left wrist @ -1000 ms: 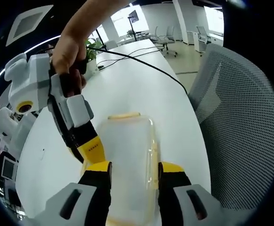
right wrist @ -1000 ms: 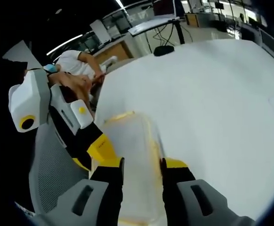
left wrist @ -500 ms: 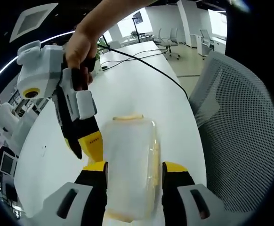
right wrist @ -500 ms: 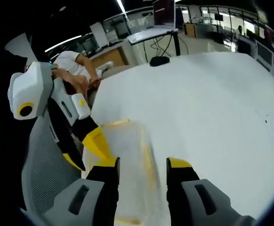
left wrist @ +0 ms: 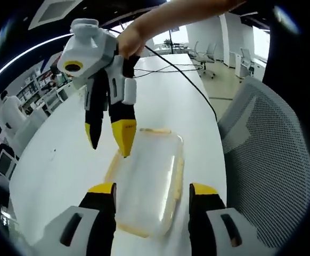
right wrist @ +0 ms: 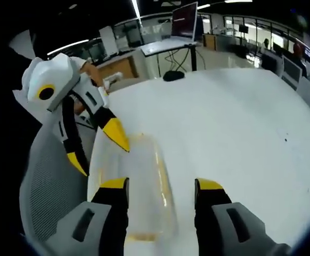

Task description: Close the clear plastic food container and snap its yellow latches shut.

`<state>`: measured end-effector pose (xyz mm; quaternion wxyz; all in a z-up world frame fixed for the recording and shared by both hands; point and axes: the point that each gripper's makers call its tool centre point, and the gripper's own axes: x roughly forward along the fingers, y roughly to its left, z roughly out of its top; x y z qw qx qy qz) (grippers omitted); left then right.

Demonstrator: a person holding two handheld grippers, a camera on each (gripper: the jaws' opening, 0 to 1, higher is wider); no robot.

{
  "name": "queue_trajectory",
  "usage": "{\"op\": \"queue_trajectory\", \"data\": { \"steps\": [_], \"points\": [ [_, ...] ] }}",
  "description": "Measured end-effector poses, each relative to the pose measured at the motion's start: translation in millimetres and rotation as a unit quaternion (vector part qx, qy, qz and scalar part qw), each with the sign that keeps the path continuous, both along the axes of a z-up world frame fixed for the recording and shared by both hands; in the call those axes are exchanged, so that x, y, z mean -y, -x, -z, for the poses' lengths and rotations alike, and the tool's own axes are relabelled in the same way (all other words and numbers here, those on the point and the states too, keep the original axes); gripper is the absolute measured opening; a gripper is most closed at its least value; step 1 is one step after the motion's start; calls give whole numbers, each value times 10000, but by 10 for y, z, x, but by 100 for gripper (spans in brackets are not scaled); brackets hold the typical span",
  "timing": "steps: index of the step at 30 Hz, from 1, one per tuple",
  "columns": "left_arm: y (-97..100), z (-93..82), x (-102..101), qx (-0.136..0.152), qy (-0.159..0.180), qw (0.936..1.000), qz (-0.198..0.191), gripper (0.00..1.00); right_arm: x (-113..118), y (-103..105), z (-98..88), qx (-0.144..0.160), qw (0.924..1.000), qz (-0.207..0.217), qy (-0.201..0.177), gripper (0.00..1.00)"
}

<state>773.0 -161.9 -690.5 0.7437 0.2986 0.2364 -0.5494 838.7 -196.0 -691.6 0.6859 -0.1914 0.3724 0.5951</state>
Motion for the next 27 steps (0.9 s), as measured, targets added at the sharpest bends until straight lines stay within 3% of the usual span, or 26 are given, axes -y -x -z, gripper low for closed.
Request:
{"op": "queue_trajectory", "data": {
  "steps": [27],
  "points": [
    [-94, 15, -284, -245, 363, 9946, -944, 74, 330, 298, -181, 767, 9943, 708, -223, 69]
  ]
}}
